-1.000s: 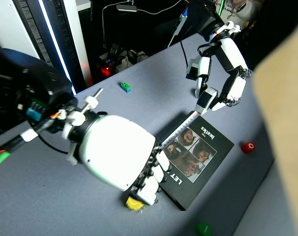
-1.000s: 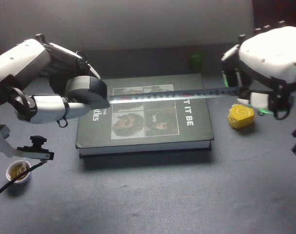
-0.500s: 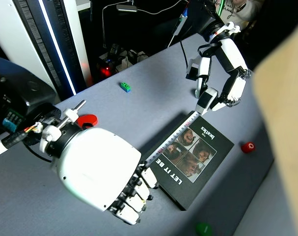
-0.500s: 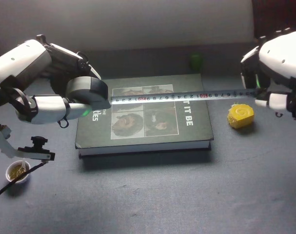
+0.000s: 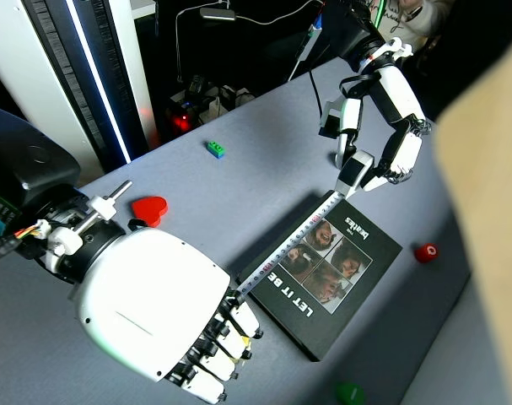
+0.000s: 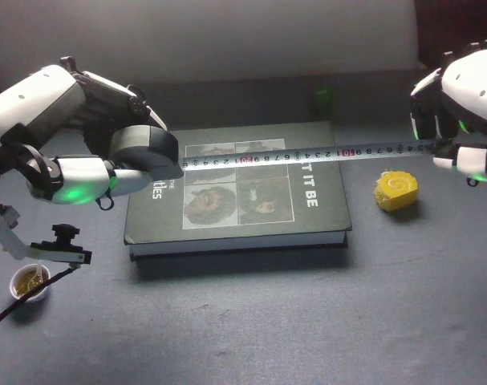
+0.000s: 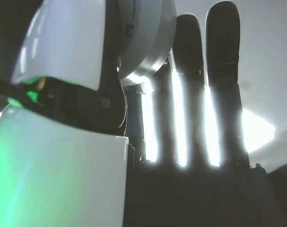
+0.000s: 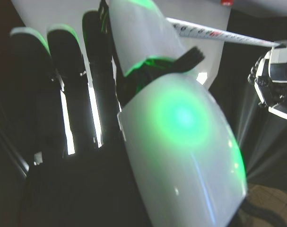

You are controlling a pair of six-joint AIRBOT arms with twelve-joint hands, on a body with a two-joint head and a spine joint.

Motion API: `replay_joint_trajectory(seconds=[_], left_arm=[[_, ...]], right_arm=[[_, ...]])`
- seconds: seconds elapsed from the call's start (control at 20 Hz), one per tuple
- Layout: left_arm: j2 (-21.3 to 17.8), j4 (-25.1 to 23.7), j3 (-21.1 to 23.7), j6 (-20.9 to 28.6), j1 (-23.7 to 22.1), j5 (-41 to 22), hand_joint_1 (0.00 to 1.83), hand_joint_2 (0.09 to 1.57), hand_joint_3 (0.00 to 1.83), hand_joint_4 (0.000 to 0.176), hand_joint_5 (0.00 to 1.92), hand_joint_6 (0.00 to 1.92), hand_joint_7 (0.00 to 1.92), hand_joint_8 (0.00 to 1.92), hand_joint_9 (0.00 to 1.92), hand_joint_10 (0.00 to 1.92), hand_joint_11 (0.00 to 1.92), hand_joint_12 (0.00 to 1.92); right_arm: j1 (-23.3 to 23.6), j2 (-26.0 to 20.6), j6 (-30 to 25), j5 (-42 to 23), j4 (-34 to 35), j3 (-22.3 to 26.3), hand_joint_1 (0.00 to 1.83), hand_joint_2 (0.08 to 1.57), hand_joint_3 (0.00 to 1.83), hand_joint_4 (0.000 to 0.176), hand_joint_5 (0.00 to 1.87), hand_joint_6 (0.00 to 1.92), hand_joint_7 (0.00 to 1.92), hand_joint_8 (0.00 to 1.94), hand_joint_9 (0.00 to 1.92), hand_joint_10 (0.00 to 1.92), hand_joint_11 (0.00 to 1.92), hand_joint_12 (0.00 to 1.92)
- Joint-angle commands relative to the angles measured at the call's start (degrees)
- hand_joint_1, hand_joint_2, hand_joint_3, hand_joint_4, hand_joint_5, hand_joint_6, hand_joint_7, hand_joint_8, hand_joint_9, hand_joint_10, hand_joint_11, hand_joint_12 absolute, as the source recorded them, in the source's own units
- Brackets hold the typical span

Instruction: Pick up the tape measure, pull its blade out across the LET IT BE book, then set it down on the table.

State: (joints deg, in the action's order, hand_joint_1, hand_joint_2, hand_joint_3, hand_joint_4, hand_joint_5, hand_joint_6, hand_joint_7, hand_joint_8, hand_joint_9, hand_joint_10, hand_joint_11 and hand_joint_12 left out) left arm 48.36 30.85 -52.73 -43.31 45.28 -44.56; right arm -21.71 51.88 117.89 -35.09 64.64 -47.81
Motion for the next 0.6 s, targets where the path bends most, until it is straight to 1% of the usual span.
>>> replay_joint_trajectory(seconds=[0.0, 0.55], left_arm=[[-0.6, -0.1, -0.3, 0.1, -0.6, -7.4, 1.38, 1.11, 0.0, 0.0, 1.02, 0.7, 1.02, 0.95, 0.86, 1.33, 0.81, 1.1], [-0.6, -0.2, -0.3, 0.3, -0.8, -7.4, 1.38, 1.11, 0.0, 0.0, 1.02, 0.71, 1.03, 0.93, 0.86, 1.33, 0.81, 1.1]], right_arm=[[0.2, -1.1, 0.7, -5.2, -2.7, -0.4, 1.35, 1.18, 0.0, 0.0, 0.77, 1.18, 0.92, 1.14, 0.77, 1.44, 0.72, 1.49], [-0.1, -2.9, 0.3, -4.1, -3.8, -0.4, 1.35, 1.18, 0.0, 0.0, 0.76, 1.17, 0.92, 1.15, 0.76, 1.45, 0.71, 1.49]])
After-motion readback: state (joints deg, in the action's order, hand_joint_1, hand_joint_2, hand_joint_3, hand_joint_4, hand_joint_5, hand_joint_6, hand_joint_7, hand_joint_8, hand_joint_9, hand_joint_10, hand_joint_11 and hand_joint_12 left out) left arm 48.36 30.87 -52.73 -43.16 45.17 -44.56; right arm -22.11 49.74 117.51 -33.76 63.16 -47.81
